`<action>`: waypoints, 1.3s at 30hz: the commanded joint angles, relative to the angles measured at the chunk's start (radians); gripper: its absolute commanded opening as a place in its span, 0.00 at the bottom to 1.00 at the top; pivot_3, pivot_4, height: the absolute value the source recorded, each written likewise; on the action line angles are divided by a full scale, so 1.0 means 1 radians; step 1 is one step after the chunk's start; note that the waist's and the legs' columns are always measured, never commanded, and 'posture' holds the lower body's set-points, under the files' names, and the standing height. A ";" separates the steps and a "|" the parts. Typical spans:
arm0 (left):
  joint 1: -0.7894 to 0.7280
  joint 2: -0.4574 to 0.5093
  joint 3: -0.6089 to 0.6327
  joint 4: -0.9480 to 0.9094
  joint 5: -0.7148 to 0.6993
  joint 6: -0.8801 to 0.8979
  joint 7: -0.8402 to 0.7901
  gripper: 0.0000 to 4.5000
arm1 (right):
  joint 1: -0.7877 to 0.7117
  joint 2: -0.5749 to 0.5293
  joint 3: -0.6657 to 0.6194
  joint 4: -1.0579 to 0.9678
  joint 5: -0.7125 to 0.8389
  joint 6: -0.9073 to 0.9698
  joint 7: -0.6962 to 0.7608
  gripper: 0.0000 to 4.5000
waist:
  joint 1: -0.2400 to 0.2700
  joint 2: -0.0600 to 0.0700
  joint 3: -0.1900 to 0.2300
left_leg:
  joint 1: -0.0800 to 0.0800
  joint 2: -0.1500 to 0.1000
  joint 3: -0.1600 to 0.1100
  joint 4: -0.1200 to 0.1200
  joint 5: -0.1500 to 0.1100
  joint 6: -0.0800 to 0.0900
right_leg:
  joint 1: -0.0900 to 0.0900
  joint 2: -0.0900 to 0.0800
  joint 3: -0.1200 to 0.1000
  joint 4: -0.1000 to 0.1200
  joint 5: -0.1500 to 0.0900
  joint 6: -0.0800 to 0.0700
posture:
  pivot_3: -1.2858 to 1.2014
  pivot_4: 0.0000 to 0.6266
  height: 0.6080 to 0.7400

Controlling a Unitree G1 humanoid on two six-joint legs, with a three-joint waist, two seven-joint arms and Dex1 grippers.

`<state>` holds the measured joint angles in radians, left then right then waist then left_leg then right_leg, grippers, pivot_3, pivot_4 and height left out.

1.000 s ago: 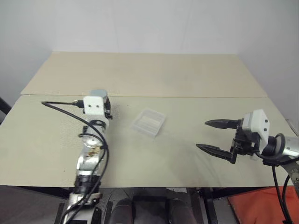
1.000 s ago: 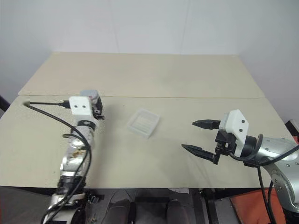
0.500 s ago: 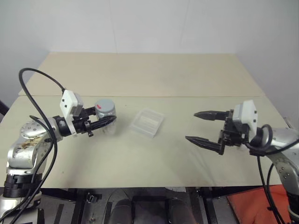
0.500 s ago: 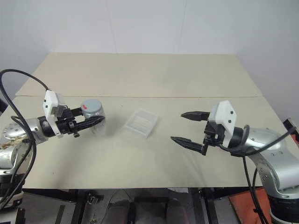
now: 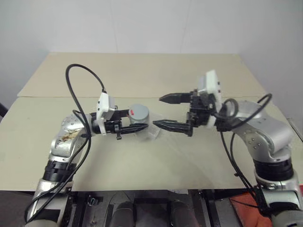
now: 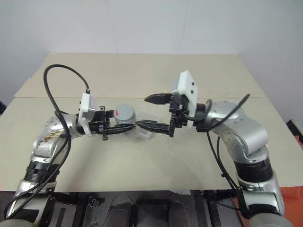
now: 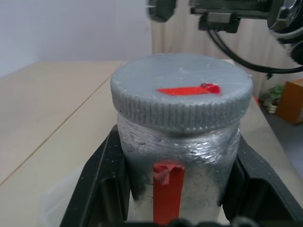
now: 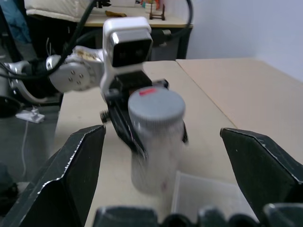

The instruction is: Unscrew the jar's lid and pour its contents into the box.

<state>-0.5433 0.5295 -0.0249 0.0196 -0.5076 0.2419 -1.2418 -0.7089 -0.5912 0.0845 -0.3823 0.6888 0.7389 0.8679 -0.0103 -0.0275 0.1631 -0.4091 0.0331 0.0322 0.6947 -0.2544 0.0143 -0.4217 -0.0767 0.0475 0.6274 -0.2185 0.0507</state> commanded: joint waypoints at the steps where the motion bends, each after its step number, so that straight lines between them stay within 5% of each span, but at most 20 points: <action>1: -0.028 -0.023 -0.013 0.006 0.009 -0.038 -0.013 0.45 | -0.051 0.020 0.025 0.005 -0.016 0.032 -0.028 1.00 | -0.002 0.000 0.000 | 0.000 0.000 0.000 0.000 0.000 0.000 | 0.000 0.000 0.000 0.000 0.000 0.000 | 0.52 0.24 1.00; 16: -0.043 -0.045 -0.031 0.017 0.015 -0.039 -0.026 0.45 | -0.080 0.081 0.099 0.047 -0.130 0.008 -0.036 1.00 | -0.002 0.000 0.000 | -0.001 0.000 -0.001 0.000 0.000 0.000 | -0.001 0.000 0.000 0.001 0.000 0.000 | 0.52 0.24 1.00; 23: -0.049 -0.033 -0.035 0.022 0.017 -0.038 -0.049 0.45 | -0.087 0.111 0.071 0.070 -0.116 -0.001 -0.017 0.62 | -0.002 0.000 0.000 | -0.001 0.000 -0.001 0.000 0.000 0.000 | -0.001 0.000 0.000 0.000 0.000 0.000 | 0.52 0.24 1.00; 25: -0.050 -0.028 -0.038 0.022 0.015 -0.039 -0.062 0.45 | -0.086 0.119 0.059 0.079 -0.103 -0.022 0.008 0.62 | -0.002 0.000 0.000 | -0.001 0.000 -0.001 0.000 0.000 0.000 | -0.001 0.000 0.000 0.000 0.000 0.000 | 0.52 0.24 1.00; 28: -0.063 -0.024 -0.054 0.014 0.004 -0.035 -0.107 0.45 | -0.089 0.133 0.048 0.124 -0.068 -0.096 0.123 0.62 | -0.002 0.000 0.000 | -0.001 0.000 -0.001 0.000 0.000 0.000 | -0.001 0.000 -0.001 0.000 0.000 0.000 | 0.52 0.24 1.00; 35: -0.122 -0.028 -0.098 0.004 -0.037 -0.017 -0.253 0.45 | -0.205 0.123 0.128 0.403 -0.071 -0.319 0.687 0.62 | -0.003 0.001 0.001 | 0.000 0.000 0.000 0.000 0.000 0.000 | 0.000 0.000 -0.001 0.000 0.000 0.000 | 0.52 0.24 1.00; 39: -0.125 -0.020 -0.115 -0.022 -0.066 0.009 -0.315 0.45 | -0.268 0.128 0.213 0.535 -0.080 -0.439 0.747 0.62 | -0.007 0.001 0.001 | 0.000 0.001 0.000 0.000 0.000 0.000 | 0.000 0.001 -0.001 0.000 0.000 0.000 | 0.52 0.24 1.00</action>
<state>-0.6549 0.5099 -0.1335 0.0314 -0.5381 0.2327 -1.5260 -0.9362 -0.4803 0.2619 0.1303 0.6008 0.3868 1.5581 -0.0177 -0.0264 0.1638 -0.4092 0.0339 0.0319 0.6948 -0.2544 0.0144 -0.4226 -0.0759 0.0466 0.6282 -0.2184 0.0508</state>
